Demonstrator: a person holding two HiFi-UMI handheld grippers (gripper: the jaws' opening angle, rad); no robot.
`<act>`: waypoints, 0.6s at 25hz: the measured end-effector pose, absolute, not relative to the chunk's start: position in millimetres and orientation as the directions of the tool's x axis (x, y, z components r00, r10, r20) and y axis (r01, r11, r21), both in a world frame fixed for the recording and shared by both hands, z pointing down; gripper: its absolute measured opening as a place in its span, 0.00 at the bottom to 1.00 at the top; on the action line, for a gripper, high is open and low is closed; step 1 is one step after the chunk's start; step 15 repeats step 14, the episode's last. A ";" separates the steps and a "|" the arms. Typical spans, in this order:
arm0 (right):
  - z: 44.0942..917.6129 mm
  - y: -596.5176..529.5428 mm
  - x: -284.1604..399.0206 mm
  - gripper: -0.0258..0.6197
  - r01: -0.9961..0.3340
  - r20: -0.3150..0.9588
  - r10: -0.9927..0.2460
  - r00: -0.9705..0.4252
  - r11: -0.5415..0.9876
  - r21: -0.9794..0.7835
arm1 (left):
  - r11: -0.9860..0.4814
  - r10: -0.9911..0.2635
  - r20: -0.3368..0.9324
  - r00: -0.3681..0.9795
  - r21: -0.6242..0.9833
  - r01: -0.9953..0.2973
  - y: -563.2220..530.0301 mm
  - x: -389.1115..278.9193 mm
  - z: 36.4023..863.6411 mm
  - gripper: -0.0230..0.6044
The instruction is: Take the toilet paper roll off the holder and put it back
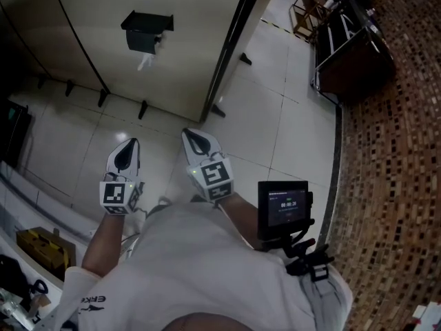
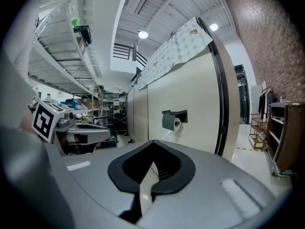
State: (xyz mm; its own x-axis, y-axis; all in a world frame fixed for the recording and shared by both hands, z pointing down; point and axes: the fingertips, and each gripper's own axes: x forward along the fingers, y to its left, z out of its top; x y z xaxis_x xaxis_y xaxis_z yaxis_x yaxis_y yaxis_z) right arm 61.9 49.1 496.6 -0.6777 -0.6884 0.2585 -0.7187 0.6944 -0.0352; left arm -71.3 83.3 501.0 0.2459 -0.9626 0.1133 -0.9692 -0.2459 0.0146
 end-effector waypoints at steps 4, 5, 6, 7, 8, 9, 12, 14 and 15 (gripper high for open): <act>497.2 44.7 57.4 0.06 -0.720 0.259 -0.691 -0.675 0.693 -0.028 | -0.243 -0.963 0.109 0.245 0.028 -0.970 77.4 -75.8 501.2 0.04; 497.6 43.9 56.2 0.06 -0.721 0.261 -0.692 -0.673 0.692 -0.027 | -0.241 -0.963 0.114 0.244 0.036 -0.970 76.4 -77.2 502.4 0.04; 498.0 43.5 55.3 0.06 -0.722 0.262 -0.692 -0.672 0.691 -0.027 | -0.240 -0.963 0.118 0.244 0.044 -0.970 75.8 -78.1 503.2 0.04; 498.2 43.3 54.5 0.06 -0.723 0.264 -0.692 -0.671 0.690 -0.028 | -0.241 -0.962 0.119 0.245 0.048 -0.969 75.4 -78.9 503.7 0.04; 498.0 43.1 53.7 0.06 -0.724 0.265 -0.693 -0.671 0.690 -0.029 | -0.243 -0.962 0.118 0.247 0.051 -0.969 75.1 -79.8 503.9 0.04; 497.5 42.7 52.7 0.06 -0.725 0.264 -0.694 -0.670 0.689 -0.029 | -0.243 -0.962 0.118 0.248 0.052 -0.969 74.6 -81.0 503.8 0.04; 495.3 40.1 49.1 0.06 -0.728 0.263 -0.698 -0.666 0.685 -0.028 | -0.239 -0.962 0.123 0.245 0.056 -0.969 72.2 -86.0 502.0 0.04; 494.2 38.0 46.2 0.06 -0.730 0.262 -0.700 -0.664 0.683 -0.026 | -0.238 -0.962 0.125 0.243 0.057 -0.970 70.5 -89.5 500.8 0.04; 494.2 38.0 46.2 0.06 -0.730 0.262 -0.700 -0.664 0.683 -0.026 | -0.238 -0.962 0.125 0.243 0.057 -0.970 70.5 -89.5 500.8 0.04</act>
